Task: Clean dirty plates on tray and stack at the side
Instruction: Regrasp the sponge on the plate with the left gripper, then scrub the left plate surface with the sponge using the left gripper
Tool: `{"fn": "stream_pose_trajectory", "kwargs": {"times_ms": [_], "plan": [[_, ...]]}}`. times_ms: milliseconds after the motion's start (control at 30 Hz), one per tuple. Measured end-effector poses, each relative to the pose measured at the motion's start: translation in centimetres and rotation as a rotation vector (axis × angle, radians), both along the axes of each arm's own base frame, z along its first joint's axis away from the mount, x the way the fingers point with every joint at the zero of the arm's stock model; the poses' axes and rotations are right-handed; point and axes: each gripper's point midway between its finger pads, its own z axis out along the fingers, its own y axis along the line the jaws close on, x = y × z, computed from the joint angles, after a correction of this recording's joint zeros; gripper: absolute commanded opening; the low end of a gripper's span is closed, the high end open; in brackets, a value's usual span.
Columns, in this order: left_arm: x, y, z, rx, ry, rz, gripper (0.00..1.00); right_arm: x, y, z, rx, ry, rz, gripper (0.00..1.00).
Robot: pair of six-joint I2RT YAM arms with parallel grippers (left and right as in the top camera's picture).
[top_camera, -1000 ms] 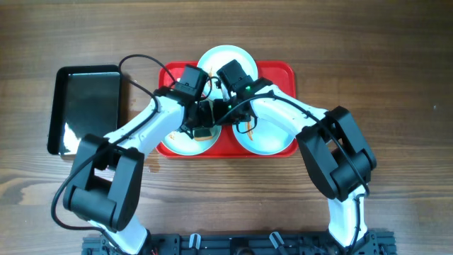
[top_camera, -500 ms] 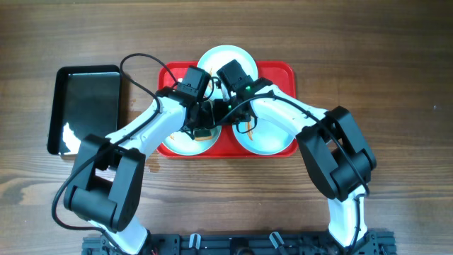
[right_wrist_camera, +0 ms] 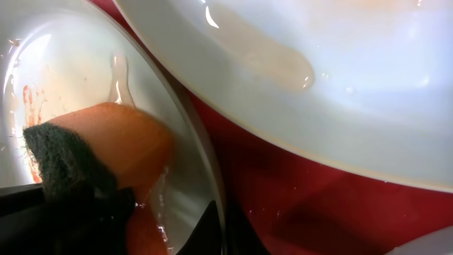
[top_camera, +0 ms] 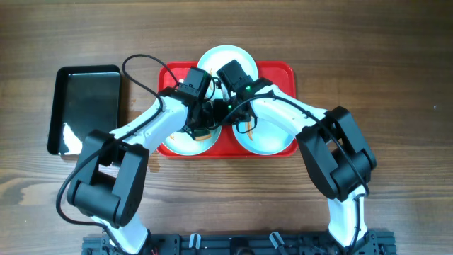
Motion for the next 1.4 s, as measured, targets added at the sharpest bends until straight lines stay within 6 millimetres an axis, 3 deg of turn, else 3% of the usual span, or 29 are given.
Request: {"fn": "stream_pose_trajectory", "kwargs": {"times_ms": [267, 367, 600, 700, 933, 1200, 1400], "plan": [[-0.2, 1.1, 0.1, 0.028, 0.009, 0.018, 0.04, 0.0, 0.0, 0.0, 0.0, 0.0, 0.0, 0.05], [-0.4, 3.0, 0.4, 0.064, 0.026, 0.058, 0.04, 0.0, 0.0, 0.0, 0.0, 0.0, 0.0, 0.05], [-0.9, 9.7, 0.4, 0.19, 0.084, 0.201, 0.04, 0.0, 0.0, 0.0, 0.003, 0.001, 0.001, 0.05], [-0.5, 11.1, 0.5, 0.205, 0.073, 0.238, 0.04, -0.1, 0.2, 0.0, 0.004, 0.0, 0.005, 0.05], [-0.2, 11.0, 1.1, 0.193, 0.053, 0.24, 0.04, -0.1, 0.3, 0.0, 0.005, -0.001, 0.006, 0.05], [2.7, 7.6, 6.4, -0.005, -0.118, 0.209, 0.04, -0.1, 0.3, 0.0, 0.005, -0.001, 0.006, 0.05], [3.2, 5.7, 6.2, -0.102, -0.122, 0.178, 0.04, -0.1, 0.3, 0.0, 0.005, -0.001, 0.006, 0.04]]}}
